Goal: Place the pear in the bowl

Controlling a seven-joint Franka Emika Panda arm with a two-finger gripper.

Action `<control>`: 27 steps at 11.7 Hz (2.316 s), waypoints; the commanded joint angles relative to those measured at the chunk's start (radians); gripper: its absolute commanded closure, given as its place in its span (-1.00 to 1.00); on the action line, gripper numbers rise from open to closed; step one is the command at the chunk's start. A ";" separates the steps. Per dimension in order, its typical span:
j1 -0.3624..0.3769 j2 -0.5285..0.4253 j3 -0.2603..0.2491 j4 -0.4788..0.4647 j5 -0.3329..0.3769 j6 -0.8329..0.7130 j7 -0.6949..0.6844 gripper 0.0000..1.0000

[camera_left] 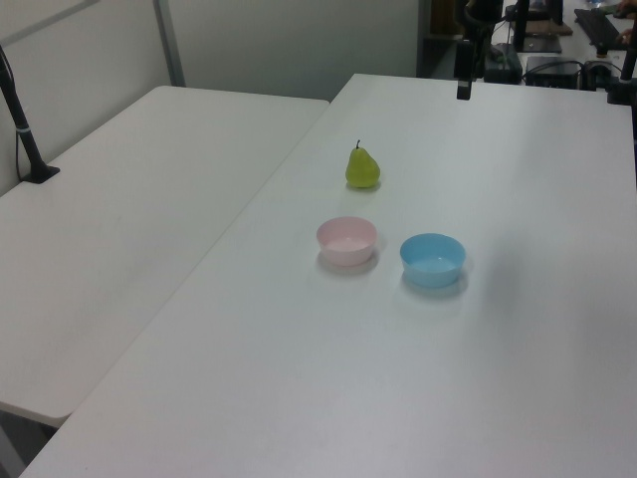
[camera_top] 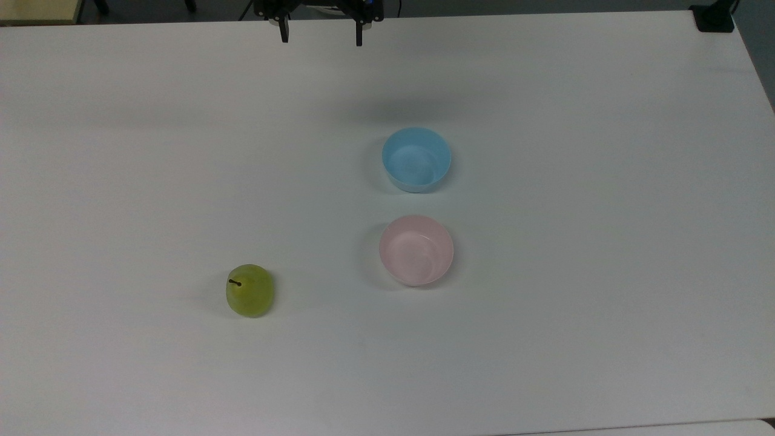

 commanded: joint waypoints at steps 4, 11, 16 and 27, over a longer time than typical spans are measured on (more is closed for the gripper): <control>0.006 -0.011 -0.007 -0.018 0.016 -0.012 -0.007 -1.00; -0.062 0.013 -0.018 -0.012 0.018 -0.006 -0.156 -1.00; -0.168 0.211 -0.019 0.131 0.016 0.106 -0.214 -1.00; -0.175 0.610 -0.022 0.171 0.008 0.796 -0.202 -1.00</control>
